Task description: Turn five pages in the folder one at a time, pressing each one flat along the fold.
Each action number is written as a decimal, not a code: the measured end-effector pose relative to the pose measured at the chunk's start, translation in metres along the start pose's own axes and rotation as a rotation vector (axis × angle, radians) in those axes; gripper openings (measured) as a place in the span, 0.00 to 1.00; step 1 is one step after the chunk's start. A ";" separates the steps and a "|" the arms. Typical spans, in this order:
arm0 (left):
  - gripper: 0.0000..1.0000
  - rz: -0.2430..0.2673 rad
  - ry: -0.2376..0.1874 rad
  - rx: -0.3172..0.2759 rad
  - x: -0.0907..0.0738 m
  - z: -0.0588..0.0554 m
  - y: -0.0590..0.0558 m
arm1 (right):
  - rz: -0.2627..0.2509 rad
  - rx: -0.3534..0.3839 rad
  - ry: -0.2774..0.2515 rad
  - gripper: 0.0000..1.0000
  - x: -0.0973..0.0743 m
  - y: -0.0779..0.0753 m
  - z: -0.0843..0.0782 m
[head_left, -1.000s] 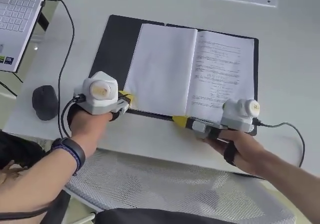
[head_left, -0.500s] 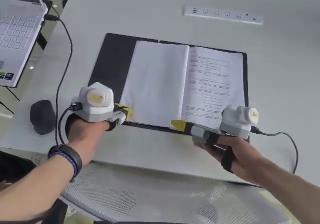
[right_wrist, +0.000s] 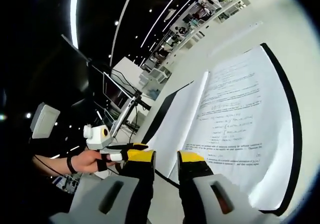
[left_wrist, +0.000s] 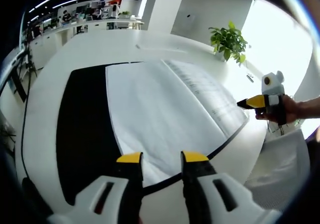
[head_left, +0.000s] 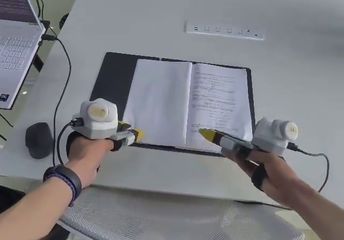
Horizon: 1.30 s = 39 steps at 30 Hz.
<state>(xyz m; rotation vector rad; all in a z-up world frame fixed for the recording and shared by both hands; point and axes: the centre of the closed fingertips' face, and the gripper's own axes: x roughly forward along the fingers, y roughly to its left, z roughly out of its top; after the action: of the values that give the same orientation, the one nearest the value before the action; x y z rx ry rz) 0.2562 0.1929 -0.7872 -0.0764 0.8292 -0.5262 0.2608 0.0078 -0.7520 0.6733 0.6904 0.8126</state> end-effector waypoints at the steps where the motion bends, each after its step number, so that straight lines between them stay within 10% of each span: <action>1: 0.29 -0.001 -0.003 0.005 -0.002 0.001 -0.001 | -0.010 -0.002 -0.009 0.17 -0.004 -0.003 0.003; 14: 0.37 -0.014 -0.036 0.076 -0.024 0.018 -0.009 | -0.133 -0.099 -0.080 0.24 -0.064 -0.013 0.045; 39: 0.58 -0.055 -0.112 0.234 -0.055 0.058 -0.029 | -0.244 -0.401 0.038 0.47 -0.117 -0.023 0.064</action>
<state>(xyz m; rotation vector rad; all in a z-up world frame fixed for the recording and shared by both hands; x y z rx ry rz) 0.2550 0.1862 -0.7027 0.0860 0.6533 -0.6618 0.2603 -0.1168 -0.6984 0.2068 0.6065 0.7105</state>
